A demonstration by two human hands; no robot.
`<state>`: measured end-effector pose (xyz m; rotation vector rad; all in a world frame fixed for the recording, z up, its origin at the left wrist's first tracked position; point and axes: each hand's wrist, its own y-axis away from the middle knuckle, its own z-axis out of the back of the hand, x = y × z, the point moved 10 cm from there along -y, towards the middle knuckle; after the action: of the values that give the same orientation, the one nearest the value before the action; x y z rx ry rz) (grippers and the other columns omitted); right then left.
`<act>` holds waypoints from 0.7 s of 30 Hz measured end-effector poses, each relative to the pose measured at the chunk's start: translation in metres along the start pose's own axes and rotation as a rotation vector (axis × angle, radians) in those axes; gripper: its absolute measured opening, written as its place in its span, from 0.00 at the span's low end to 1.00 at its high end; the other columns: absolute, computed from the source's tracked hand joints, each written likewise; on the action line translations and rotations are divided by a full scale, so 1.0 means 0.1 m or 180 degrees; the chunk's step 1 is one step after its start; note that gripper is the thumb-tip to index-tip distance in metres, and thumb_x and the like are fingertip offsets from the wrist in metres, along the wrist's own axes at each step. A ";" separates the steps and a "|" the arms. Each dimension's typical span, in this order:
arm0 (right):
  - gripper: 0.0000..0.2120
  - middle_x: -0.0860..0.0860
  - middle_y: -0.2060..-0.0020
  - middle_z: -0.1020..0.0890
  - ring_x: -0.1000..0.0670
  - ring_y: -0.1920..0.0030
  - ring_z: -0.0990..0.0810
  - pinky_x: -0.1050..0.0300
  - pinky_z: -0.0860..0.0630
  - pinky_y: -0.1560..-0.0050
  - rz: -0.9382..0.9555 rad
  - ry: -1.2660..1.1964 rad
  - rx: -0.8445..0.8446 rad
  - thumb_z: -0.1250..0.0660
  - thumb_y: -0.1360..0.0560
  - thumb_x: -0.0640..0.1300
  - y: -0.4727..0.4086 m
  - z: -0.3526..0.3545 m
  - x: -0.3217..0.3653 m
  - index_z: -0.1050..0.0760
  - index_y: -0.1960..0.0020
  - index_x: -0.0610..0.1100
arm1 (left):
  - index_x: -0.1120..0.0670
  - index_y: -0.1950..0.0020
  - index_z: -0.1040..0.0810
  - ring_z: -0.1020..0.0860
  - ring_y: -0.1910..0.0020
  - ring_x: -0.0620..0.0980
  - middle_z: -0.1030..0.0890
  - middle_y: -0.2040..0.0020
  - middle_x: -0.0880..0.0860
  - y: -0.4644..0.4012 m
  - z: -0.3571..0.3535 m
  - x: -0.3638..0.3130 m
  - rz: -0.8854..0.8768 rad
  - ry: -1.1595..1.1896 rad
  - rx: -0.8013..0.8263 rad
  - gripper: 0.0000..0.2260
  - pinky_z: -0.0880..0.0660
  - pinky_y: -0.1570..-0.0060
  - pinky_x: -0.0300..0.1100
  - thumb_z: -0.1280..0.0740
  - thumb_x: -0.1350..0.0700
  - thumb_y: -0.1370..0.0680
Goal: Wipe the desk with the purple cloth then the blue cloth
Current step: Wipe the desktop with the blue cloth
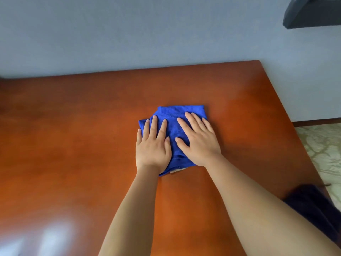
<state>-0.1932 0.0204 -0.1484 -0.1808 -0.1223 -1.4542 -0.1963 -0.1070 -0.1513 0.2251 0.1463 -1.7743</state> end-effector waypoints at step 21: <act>0.34 0.48 0.22 0.44 0.50 0.23 0.49 0.50 0.54 0.24 -0.0178 0.0135 -0.0052 0.61 0.24 0.63 -2.11 0.06 -0.67 0.45 0.22 0.49 | 0.47 0.21 0.51 0.56 0.22 0.52 0.53 0.20 0.51 -2.33 0.07 0.02 -0.0144 -0.0151 -0.0100 0.24 0.56 0.24 0.52 0.54 0.48 0.18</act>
<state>-0.4101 0.0641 -0.1451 -0.1609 -0.0814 -1.5142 -0.4250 -0.0608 -0.1505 0.1579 0.1461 -1.8195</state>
